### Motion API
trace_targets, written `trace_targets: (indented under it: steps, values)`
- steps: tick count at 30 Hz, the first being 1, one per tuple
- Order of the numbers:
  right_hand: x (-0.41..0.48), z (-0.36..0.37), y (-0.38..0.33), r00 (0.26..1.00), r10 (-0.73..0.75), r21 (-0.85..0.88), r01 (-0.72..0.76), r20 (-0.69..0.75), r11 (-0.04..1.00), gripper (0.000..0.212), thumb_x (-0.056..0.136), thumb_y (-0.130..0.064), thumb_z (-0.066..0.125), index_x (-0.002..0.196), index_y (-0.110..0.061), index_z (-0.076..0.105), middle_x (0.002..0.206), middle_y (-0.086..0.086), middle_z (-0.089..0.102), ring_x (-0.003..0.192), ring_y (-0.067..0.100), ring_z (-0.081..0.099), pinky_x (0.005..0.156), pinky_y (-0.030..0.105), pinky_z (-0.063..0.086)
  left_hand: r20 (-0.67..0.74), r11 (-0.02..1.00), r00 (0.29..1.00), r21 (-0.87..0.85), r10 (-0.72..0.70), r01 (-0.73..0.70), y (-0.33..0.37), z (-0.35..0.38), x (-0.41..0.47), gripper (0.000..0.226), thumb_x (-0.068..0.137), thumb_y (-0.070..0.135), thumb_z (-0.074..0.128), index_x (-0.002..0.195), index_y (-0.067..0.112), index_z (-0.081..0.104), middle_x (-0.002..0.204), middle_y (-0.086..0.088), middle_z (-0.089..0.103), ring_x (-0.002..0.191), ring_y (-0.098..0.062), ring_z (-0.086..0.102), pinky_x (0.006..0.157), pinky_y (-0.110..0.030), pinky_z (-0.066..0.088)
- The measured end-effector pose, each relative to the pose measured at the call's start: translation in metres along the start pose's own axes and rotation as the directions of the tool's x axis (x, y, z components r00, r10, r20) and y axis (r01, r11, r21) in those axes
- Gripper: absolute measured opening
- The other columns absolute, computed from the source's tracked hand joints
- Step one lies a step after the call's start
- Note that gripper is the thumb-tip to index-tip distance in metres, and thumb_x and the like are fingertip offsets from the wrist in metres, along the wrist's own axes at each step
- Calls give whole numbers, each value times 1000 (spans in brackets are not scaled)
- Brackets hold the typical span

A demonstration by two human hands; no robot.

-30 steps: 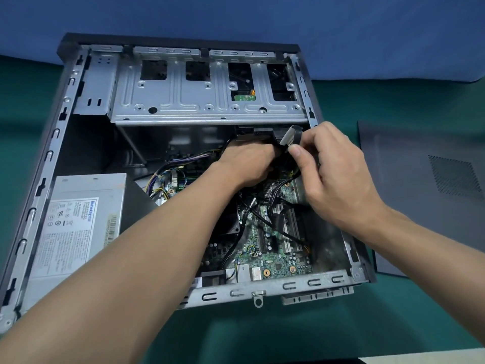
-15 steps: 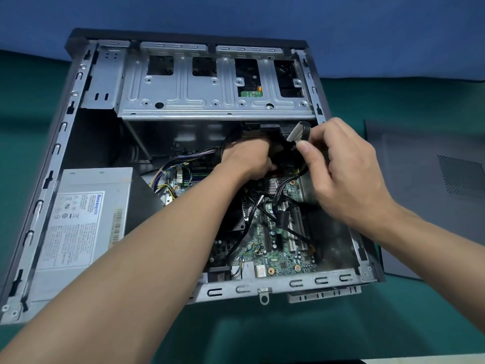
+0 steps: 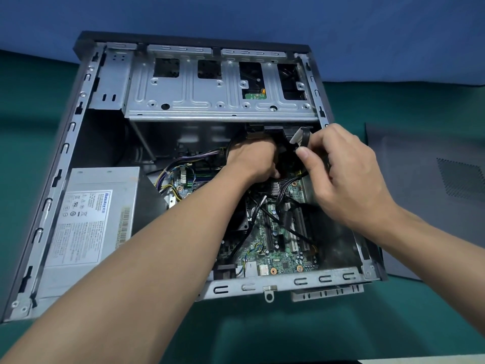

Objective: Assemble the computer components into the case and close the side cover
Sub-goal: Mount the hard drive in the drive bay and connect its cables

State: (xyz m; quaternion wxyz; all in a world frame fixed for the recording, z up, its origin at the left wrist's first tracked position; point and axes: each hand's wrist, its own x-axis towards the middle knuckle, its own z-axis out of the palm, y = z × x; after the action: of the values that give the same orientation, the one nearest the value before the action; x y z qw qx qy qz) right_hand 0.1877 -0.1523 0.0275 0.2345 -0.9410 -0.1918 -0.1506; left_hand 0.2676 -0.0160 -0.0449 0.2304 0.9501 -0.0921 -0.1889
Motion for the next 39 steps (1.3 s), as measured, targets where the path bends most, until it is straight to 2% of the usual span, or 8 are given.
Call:
trace_targets:
  steps: [6, 12, 16, 21, 26, 32, 37, 39]
  values:
    - [-10, -3, 0, 996, -43, -21, 45, 75, 999, 16, 91, -22, 54, 83, -8, 56, 77, -1, 52, 68, 19, 45, 74, 31, 34, -39, 985, 991, 122, 130, -124, 4, -2, -8, 17, 85, 30, 62, 84, 25, 46, 98, -7, 67, 95, -29, 63, 70, -30, 35]
    - [-16, -2, 0, 999, -7, -27, 8, 48, 1000, 17, 91, -22, 55, 82, -7, 57, 76, 1, 55, 68, 21, 49, 78, 30, 33, -28, 971, 986, 177, 166, -158, 10, -1, -15, 17, 89, 23, 56, 104, 15, 57, 112, -11, 64, 103, -31, 61, 71, -32, 33]
    - [-15, -1, -1, 998, -21, -42, 24, 58, 999, 19, 91, -23, 53, 79, -9, 56, 73, 1, 54, 65, 22, 49, 77, 33, 35, 8, 966, 982, 182, 187, -185, 13, -4, -20, 4, 90, 22, 55, 87, 19, 54, 103, -10, 65, 95, -32, 63, 70, -33, 39]
    - [-13, -2, -1, 998, -18, -65, 22, 60, 998, 16, 90, -21, 57, 79, -9, 57, 72, 0, 53, 63, 23, 49, 77, 35, 38, 34, 957, 978, 201, 205, -208, 18, -7, -22, 15, 91, 19, 54, 101, 11, 63, 101, -13, 65, 97, -37, 62, 80, -40, 47]
    - [-13, -3, -1, 998, -20, -68, 24, 56, 997, 18, 91, -22, 55, 79, -9, 57, 72, 1, 54, 63, 23, 49, 77, 34, 37, 77, 973, 983, 147, 168, -178, 17, -10, -19, 9, 90, 22, 56, 84, 23, 51, 104, -11, 64, 96, -33, 63, 73, -34, 42]
    - [-12, -2, 0, 999, -21, -55, 23, 38, 998, 16, 90, -20, 58, 79, -8, 57, 72, 1, 53, 62, 23, 49, 76, 37, 39, 79, 972, 980, 137, 181, -191, 16, -8, -18, 12, 88, 23, 59, 83, 24, 48, 101, -9, 63, 94, -32, 63, 70, -32, 40]
    - [-13, -2, 0, 999, -16, -45, 18, 27, 999, 16, 89, -20, 58, 79, -7, 58, 73, 0, 53, 63, 22, 49, 77, 34, 38, 52, 973, 983, 145, 175, -181, 18, -8, -23, 8, 88, 21, 59, 92, 15, 57, 104, -13, 64, 98, -36, 62, 77, -37, 46]
    - [-14, -2, -1, 999, -18, -50, 19, 28, 999, 16, 89, -20, 58, 79, -7, 58, 72, 1, 53, 63, 23, 49, 77, 35, 39, 59, 974, 984, 144, 168, -175, 18, -8, -24, 13, 88, 20, 59, 82, 18, 48, 101, -13, 64, 96, -36, 62, 76, -37, 45]
